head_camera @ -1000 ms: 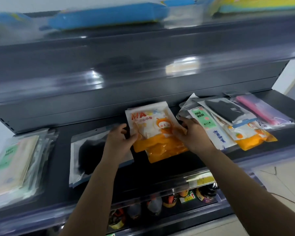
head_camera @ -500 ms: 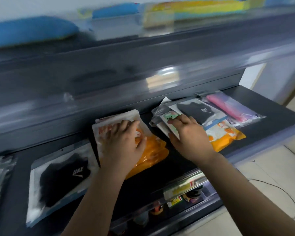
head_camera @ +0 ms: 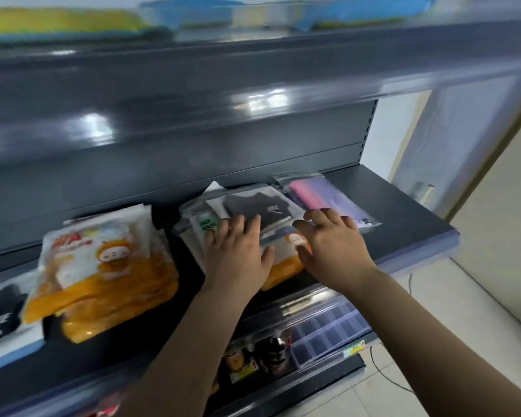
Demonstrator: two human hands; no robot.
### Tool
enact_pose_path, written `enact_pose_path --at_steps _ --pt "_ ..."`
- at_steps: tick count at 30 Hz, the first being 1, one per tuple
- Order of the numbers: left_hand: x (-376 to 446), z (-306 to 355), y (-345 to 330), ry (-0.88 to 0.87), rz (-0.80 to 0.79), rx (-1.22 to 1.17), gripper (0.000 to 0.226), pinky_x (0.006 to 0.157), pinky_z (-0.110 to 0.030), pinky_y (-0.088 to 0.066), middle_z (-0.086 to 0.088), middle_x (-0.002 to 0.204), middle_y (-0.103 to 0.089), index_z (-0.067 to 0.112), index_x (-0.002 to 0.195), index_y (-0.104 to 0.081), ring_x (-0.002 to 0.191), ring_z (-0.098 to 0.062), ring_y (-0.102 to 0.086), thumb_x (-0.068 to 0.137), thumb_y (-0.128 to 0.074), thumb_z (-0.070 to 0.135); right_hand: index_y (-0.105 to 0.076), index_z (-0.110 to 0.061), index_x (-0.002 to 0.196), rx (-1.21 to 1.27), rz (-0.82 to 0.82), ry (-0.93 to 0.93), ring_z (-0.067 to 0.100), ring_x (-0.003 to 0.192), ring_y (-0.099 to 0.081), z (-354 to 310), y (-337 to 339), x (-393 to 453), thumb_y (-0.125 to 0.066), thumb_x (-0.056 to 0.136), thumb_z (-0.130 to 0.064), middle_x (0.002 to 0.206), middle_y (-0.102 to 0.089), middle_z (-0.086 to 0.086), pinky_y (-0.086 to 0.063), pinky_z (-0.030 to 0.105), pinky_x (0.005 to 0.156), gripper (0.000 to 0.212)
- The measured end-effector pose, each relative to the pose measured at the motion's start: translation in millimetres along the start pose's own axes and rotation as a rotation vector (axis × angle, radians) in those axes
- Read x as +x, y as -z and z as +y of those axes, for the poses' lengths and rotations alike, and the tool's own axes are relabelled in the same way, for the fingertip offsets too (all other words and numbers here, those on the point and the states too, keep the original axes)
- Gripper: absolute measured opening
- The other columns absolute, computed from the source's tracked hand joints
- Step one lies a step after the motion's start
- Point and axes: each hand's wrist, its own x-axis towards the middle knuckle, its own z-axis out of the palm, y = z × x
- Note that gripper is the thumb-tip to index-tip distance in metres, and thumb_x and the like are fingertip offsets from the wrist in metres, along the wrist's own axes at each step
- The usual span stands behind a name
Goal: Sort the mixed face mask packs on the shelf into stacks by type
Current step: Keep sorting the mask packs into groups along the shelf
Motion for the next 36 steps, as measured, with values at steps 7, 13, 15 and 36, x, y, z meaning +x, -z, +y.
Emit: enact_pose_path --at_steps 7,13,15,36 --pt "10.8 72.6 -25.0 0.033 -0.044 0.031 0.059 0.11 -0.043 -0.021 -0.001 0.149 -0.028 0.023 0.146 -0.022 0.136 -0.025 -0.023 0.094 -0.035 0.049 -0.056 -0.018 0.125 0.05 -0.095 0.002 0.032 0.121 -0.048 80.1 -1.4 -11.9 -0.057 0.086 -0.031 0.127 -0.055 0.007 -0.038 0.045 0.097 0.042" --pt "23.2 87.9 -40.2 0.12 -0.082 0.073 0.06 0.11 -0.045 -0.021 -0.002 0.15 -0.027 0.023 0.145 -0.023 0.138 -0.026 -0.022 0.094 -0.033 0.052 -0.051 -0.023 0.13 0.243 -0.167 -0.056 0.028 0.122 -0.048 117.7 -18.3 -4.1 -0.051 0.09 -0.033 0.134 -0.051 0.002 -0.039 0.041 0.098 0.042" --pt "28.1 87.7 -43.0 0.143 -0.082 0.08 0.059 0.109 -0.046 -0.022 -0.001 0.148 -0.03 0.024 0.144 -0.027 0.135 -0.027 -0.024 0.093 -0.034 0.053 -0.054 -0.023 0.126 0.309 -0.175 -0.093 0.029 0.12 -0.049 123.1 -23.4 1.7 -0.053 0.089 -0.033 0.132 -0.053 0.004 -0.04 0.042 0.097 0.038" --pt "60.1 -5.3 -44.6 0.601 0.039 -0.366 0.087 0.103 -0.044 -0.033 -0.014 0.139 -0.043 0.013 0.141 -0.032 0.128 -0.035 -0.038 0.073 -0.071 0.049 -0.056 -0.019 0.121 0.441 -0.322 0.045 0.024 0.104 -0.058 80.2 -47.0 82.4 -0.054 0.088 -0.033 0.116 -0.061 0.005 -0.044 0.031 0.081 0.036"
